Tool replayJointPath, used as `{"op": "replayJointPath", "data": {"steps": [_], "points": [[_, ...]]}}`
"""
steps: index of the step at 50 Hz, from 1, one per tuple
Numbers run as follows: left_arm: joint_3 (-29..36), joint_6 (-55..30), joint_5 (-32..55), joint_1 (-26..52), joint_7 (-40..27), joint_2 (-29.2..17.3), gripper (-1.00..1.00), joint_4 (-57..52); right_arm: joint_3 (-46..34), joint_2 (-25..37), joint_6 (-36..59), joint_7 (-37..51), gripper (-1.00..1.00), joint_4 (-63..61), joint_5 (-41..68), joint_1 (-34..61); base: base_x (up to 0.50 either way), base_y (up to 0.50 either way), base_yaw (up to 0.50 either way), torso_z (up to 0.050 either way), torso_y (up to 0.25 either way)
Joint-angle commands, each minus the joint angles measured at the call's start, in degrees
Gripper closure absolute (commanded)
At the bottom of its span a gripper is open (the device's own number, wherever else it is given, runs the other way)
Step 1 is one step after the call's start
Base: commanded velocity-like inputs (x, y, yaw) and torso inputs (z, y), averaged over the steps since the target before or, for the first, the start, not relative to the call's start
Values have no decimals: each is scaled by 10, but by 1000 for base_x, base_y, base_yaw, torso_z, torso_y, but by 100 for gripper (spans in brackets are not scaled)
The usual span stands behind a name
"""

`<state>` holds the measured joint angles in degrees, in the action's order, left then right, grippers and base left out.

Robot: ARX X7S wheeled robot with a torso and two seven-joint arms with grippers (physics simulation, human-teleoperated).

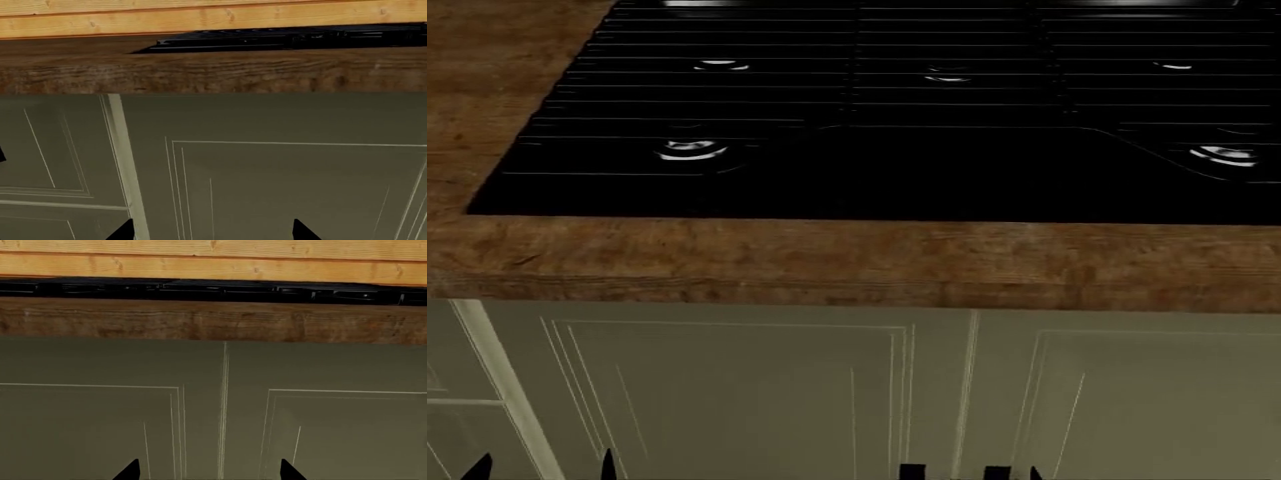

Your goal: Navigate to the stove.

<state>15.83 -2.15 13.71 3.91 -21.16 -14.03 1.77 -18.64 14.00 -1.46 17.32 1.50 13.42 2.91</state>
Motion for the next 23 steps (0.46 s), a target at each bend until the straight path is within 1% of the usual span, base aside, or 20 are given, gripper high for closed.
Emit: {"op": "replayJointPath", "data": {"steps": [1,23], "points": [[-5,24,-11,-9,19,7,-100,-2,14,-10,4,-14,-100,-2,-5,-2,-13,-500,0,0,0],[-1,24,-7,-10,14,3,-100,-5,9,-6,3,-10,-100,-4,-2,-1,-9,-500,0,0,0]]}}
